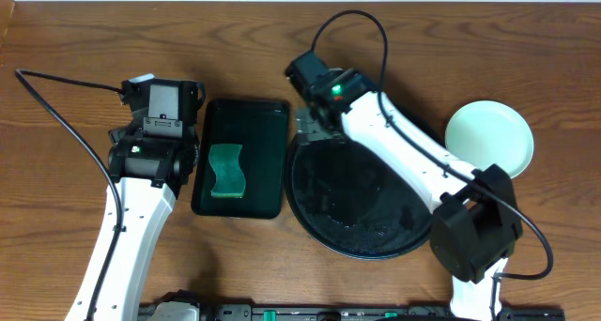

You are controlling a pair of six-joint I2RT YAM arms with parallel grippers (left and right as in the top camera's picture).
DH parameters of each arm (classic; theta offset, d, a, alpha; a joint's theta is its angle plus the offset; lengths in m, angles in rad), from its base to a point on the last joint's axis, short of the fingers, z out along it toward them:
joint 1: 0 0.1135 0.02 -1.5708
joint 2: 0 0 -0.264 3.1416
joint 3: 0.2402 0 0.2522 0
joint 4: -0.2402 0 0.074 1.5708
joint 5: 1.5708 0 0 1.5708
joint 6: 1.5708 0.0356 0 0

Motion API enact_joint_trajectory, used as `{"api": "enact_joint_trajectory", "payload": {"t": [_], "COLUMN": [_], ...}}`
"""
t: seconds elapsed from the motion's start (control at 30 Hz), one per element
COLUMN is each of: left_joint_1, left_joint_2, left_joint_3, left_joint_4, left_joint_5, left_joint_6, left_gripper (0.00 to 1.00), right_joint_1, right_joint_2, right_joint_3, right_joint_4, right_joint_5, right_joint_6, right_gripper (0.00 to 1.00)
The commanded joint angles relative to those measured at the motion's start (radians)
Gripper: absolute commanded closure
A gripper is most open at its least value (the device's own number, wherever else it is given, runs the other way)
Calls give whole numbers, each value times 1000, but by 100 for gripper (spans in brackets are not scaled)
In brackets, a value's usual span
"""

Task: Clean dirty plates on tray and stack at the side

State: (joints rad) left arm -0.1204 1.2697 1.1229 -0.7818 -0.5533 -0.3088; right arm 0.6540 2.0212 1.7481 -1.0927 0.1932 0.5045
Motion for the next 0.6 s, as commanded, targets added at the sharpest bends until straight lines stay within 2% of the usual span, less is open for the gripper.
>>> {"api": "enact_joint_trajectory", "payload": {"t": [0.0,0.57], "left_joint_1": [2,2], "left_joint_2": [-2,-2], "left_joint_3": [19,19], "left_joint_4": [-2,-2], "left_joint_5": [-19,-19], "left_joint_6": [9,9], "left_gripper": [19,20], "right_joint_1": [-42,-69], "right_joint_2": [-7,-7], "right_joint_3": [6,6], "right_joint_4": [-23,-23], "right_joint_5": [24,23], "right_joint_6": [-128,-128], "right_gripper": [1,1]}}
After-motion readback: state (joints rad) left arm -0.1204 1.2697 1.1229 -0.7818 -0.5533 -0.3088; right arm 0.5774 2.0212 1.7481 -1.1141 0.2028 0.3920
